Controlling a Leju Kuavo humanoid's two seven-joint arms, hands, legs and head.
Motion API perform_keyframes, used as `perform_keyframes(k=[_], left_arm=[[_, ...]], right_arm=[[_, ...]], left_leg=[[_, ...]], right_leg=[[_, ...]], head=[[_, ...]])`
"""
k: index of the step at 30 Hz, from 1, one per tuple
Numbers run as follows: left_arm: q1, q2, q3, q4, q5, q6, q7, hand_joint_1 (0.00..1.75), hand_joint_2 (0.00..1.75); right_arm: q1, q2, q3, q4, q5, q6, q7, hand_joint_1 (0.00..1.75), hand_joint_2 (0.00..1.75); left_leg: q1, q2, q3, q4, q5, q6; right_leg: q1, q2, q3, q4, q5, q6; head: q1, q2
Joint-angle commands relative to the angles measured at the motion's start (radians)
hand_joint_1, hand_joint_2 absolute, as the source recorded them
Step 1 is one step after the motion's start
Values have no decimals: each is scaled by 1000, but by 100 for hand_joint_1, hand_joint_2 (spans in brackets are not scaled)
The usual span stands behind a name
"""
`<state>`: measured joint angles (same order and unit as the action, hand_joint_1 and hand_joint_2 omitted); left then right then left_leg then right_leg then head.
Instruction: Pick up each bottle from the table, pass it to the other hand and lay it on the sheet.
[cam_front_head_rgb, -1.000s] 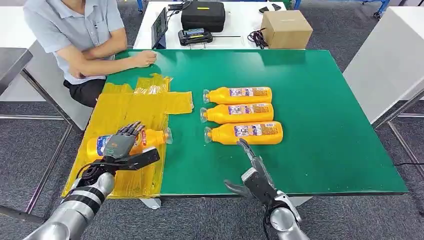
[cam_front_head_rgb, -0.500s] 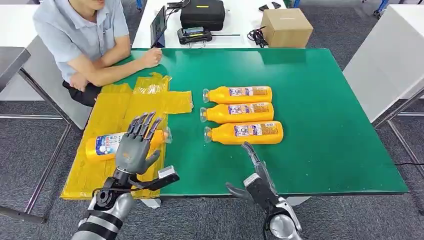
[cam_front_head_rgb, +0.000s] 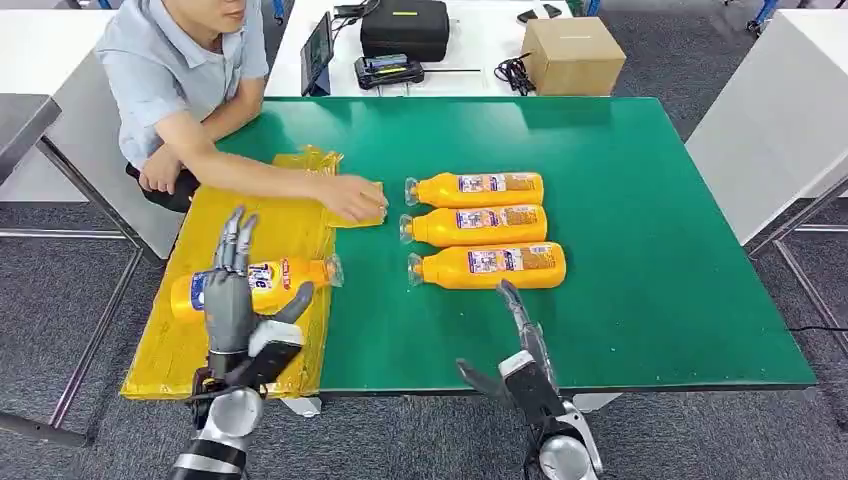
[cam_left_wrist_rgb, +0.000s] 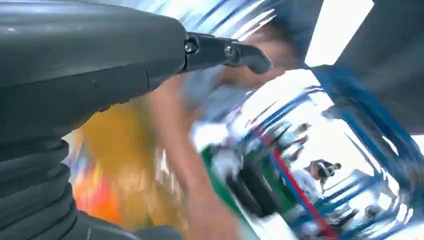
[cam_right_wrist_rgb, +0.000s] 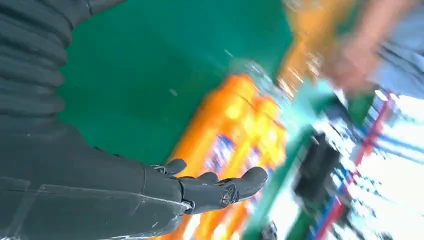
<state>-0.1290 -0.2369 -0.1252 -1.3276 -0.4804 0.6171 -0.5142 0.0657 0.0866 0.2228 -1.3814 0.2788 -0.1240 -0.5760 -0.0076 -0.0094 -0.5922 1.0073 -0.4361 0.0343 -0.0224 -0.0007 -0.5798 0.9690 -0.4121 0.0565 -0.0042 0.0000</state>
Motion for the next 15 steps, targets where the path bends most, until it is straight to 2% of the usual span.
perform_keyframes(k=[1,2,4,5,8,9,12,14,15], left_arm=[[32,19,-114,-44,234,-61,17,0,175],[39,21,-113,-27,269,-66,22,0,175],[56,19,-117,-3,279,-65,12,0,175],[67,19,-128,1,307,-103,17,0,175],[107,32,-177,-18,335,-181,33,0,175],[120,33,-182,-35,350,-207,43,0,175],[125,31,-189,-54,352,-226,52,0,175],[121,30,-197,-58,323,-225,67,0,175],[120,28,-199,-59,320,-225,69,0,175]], right_arm=[[22,14,-48,-82,-26,-5,59,0,175],[18,10,-58,-60,-42,7,96,0,0],[13,18,-82,-40,-86,28,115,0,0],[13,19,-84,-39,-47,-15,114,0,175],[18,-18,-48,-69,148,-154,112,0,175],[22,-41,-27,-85,286,-241,132,0,175],[28,-92,15,-102,469,-301,199,0,175],[26,-137,56,-97,614,-327,279,0,175],[28,-139,58,-97,614,-327,279,0,175]], left_leg=[[1,-1,2,0,-1,-2],[1,-1,1,0,-1,-2],[1,0,2,-1,-1,-1],[1,1,4,-1,-1,-2],[1,2,3,-1,-1,-2],[0,0,2,-1,-1,-1],[1,1,3,0,-3,-2],[2,1,3,0,-3,-2],[1,0,2,0,-2,-1]], right_leg=[[2,-2,3,0,-2,-3],[1,-1,1,0,-1,-2],[1,0,2,-1,0,-2],[1,0,4,-1,-1,-3],[1,1,3,-1,-1,-3],[1,-1,2,-1,-1,-2],[2,1,4,-1,-2,-3],[2,1,4,-1,-2,-3],[1,0,3,-1,-1,-2]], head=[[0,0],[0,0],[0,0],[0,0],[0,0],[0,0],[0,0],[0,0],[0,0]])
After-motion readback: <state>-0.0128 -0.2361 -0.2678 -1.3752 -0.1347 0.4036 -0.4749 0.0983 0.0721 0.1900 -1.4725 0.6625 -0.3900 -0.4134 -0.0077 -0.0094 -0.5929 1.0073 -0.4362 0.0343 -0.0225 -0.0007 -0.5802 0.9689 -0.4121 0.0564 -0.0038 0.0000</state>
